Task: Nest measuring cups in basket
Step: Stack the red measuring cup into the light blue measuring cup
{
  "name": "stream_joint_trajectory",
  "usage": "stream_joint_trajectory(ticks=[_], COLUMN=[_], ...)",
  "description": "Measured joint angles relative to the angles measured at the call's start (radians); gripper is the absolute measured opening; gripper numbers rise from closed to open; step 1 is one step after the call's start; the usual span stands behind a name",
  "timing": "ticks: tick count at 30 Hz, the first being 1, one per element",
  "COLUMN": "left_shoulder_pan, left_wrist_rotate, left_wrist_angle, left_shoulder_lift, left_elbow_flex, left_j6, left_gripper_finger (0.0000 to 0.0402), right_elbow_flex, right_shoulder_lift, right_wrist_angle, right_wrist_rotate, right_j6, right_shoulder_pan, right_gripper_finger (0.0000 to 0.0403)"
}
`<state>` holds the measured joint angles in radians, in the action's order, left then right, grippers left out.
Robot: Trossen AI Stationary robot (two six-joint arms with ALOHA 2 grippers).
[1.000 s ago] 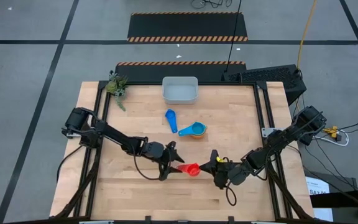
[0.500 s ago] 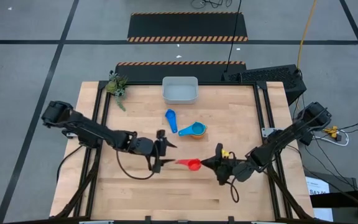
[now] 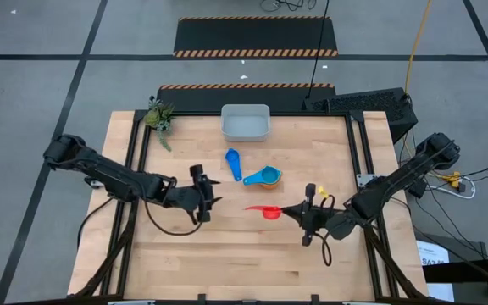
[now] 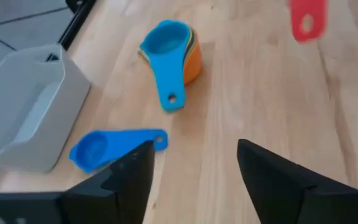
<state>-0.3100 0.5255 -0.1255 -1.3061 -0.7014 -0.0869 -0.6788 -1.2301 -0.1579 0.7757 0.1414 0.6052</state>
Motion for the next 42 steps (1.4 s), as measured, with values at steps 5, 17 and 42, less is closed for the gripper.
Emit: stream_joint_trajectory(ticks=[5,17,42], left_shoulder_pan=[-0.016,-0.017,0.132], left_wrist_rotate=[0.0,0.108,0.182], left_wrist_angle=[0.103,0.275,0.802], left_shoulder_lift=[0.09,0.152,0.151], left_elbow_flex=[0.121,0.201,0.201], left_j6=[-0.047,0.327,0.524], left_gripper_finger=[0.0192,0.0179,0.018], right_elbow_flex=[0.0,0.044,0.249], right_shoulder_lift=[0.0,0.0,0.207], right_wrist_angle=[0.014,-0.162,-0.603], right_wrist_rotate=[0.022,0.035,-0.207], right_j6=[-0.009,0.103,0.481], right_shoulder_pan=[-0.008,-0.118,-0.386], right_gripper_finger=[0.0,0.0,0.0])
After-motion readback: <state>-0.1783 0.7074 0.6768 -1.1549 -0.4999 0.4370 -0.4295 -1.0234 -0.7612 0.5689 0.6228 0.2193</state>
